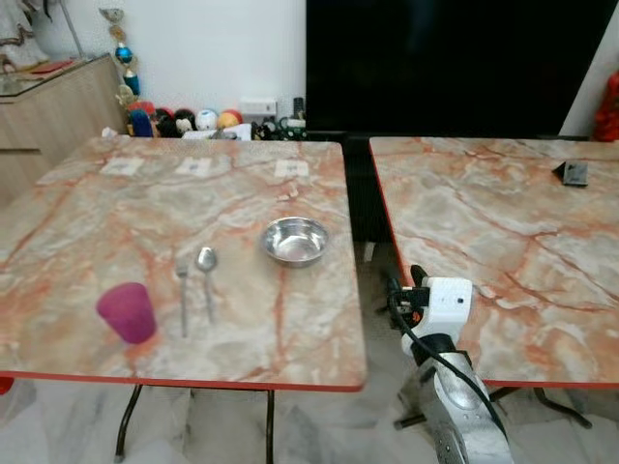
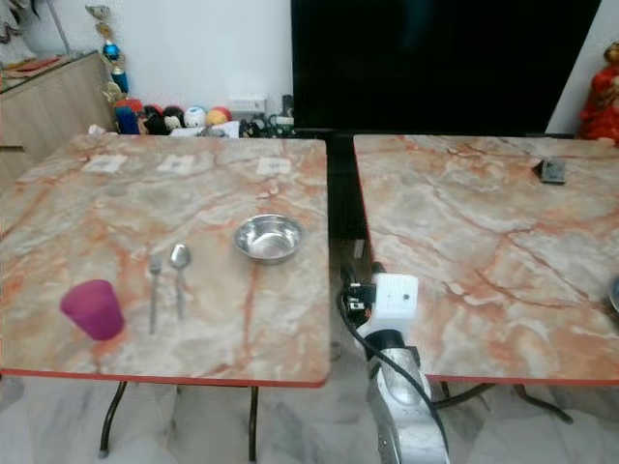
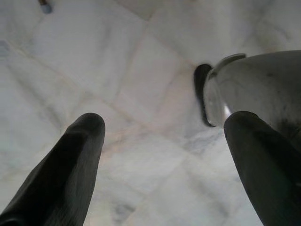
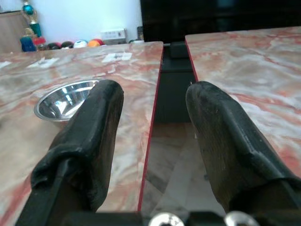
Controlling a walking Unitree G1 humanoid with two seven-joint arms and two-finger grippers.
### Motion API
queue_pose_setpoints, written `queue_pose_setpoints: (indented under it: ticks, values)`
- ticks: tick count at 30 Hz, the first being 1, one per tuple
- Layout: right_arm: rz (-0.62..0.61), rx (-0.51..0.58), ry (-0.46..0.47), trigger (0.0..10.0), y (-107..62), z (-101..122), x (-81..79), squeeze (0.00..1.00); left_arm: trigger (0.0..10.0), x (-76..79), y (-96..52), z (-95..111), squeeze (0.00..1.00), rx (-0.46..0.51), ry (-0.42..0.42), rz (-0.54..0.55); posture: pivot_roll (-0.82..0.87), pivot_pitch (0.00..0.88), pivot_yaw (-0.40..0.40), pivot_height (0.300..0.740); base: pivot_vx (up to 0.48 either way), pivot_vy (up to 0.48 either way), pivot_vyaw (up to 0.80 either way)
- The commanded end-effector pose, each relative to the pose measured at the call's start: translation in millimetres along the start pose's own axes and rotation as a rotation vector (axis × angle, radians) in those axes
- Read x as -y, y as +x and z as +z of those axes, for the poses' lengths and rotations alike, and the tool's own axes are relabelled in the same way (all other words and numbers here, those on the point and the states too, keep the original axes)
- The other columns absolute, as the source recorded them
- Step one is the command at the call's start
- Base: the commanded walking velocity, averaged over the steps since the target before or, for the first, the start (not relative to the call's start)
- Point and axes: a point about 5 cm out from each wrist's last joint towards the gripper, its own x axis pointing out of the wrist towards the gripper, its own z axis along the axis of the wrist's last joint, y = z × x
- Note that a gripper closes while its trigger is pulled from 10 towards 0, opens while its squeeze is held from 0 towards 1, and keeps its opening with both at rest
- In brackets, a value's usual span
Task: Setting the table
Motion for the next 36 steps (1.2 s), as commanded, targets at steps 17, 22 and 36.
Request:
queue_pose_setpoints:
  ticks: [17,22,36]
  values:
    - [-0.016,-0.011,0.000,10.0,0.4,-2.6,6.3,0.00,10.0,9.9,0.5,0.8,0.00,-0.001,-0.020,-0.032,-0.01,0.000,-0.001,0.740,0.000,0.000,0.00]
    - [-0.007,-0.010,-0.007,10.0,0.3,-2.4,5.7,0.00,10.0,10.3,0.5,1.0,0.00,-0.001,-0.022,-0.035,-0.01,0.000,-0.003,0.740,0.000,0.000,0.00]
    - [0.031,0.002,-0.035,10.0,-0.1,-1.9,-0.1,0.00,10.0,10.3,0.5,1.1,0.00,-0.001,-0.025,-0.040,-0.01,0.000,-0.002,0.740,0.052,0.000,0.34]
